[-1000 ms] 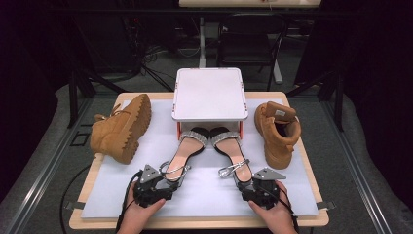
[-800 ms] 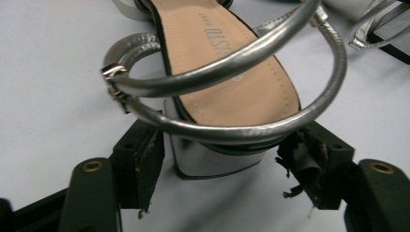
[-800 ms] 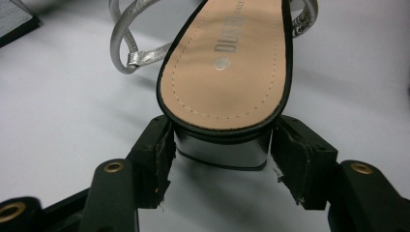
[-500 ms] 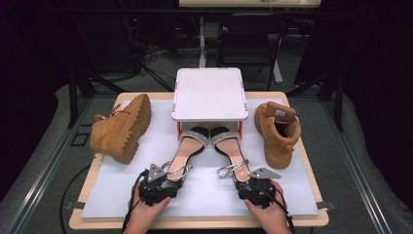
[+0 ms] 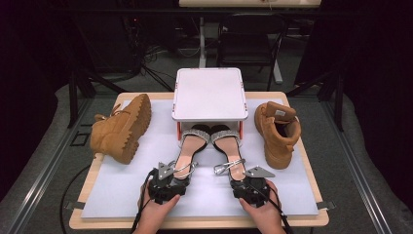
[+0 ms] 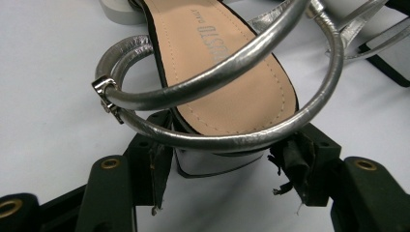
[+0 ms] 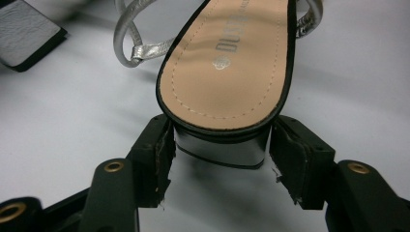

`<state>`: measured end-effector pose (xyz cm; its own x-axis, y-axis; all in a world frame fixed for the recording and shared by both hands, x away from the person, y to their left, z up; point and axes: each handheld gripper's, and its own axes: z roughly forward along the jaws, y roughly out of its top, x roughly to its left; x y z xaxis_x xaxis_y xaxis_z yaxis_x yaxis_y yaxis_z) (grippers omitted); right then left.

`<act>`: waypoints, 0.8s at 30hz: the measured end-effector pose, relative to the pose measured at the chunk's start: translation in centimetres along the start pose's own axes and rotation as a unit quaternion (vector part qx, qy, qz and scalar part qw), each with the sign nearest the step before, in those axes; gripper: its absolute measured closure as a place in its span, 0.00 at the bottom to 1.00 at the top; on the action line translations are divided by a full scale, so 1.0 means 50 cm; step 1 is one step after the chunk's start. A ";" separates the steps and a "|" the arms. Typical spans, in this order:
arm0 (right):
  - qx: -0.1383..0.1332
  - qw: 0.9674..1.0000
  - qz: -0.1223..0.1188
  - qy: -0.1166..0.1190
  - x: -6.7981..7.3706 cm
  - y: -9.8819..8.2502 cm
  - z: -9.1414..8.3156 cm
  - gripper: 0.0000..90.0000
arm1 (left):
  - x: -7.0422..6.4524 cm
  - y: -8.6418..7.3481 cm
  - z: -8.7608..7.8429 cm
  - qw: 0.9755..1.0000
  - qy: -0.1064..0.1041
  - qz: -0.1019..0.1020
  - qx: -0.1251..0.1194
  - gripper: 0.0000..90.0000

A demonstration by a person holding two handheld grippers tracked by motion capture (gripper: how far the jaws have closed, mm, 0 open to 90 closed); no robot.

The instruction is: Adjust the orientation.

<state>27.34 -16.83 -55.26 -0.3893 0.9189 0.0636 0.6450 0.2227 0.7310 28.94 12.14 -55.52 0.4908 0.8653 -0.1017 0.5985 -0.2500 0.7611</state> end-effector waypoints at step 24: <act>-0.007 1.000 -0.006 0.026 -0.003 0.030 0.039 0.48 | -0.010 0.022 0.037 1.000 -0.024 0.004 -0.010 0.46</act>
<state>29.66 -15.98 -55.50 -0.4309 0.8980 0.0889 0.6303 0.2291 0.7418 30.54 10.65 -55.79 0.5261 0.8411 -0.1255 0.5815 -0.2482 0.7747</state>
